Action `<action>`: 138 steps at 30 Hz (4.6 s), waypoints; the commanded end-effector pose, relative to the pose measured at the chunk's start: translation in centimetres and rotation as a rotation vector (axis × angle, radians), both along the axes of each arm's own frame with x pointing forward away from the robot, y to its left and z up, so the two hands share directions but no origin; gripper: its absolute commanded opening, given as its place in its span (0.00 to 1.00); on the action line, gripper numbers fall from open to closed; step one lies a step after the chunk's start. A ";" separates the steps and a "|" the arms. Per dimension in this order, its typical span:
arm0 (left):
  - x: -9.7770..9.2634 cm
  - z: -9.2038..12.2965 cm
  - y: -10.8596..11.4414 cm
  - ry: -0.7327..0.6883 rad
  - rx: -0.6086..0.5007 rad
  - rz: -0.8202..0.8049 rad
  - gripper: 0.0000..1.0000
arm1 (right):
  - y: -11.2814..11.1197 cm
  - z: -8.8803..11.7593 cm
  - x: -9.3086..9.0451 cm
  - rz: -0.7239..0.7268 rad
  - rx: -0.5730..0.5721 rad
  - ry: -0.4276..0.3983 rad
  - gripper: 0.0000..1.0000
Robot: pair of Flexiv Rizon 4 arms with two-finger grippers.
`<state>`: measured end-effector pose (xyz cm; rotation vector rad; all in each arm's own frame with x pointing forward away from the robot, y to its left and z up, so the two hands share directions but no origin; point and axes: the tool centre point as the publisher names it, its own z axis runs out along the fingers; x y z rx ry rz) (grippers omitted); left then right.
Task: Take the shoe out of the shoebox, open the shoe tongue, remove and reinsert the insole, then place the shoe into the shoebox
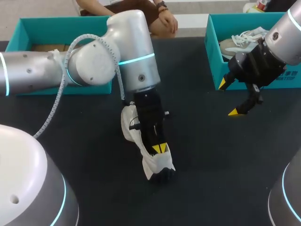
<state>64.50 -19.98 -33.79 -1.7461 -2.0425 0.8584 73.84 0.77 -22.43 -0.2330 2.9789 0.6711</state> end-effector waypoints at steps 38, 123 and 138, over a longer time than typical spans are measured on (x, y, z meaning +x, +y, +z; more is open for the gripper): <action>0.0 -6.8 -1.0 -0.026 0.061 0.042 0.00 | 0.0 -0.1 0.0 -0.001 -0.001 -0.001 1.00; 9.3 -6.4 3.2 -0.392 0.062 0.148 0.00 | 0.0 -0.1 0.0 -0.001 -0.001 -0.001 1.00; 8.1 -4.7 3.0 -0.355 0.035 0.114 0.00 | 0.0 -0.1 0.0 -0.001 -0.001 -0.001 1.00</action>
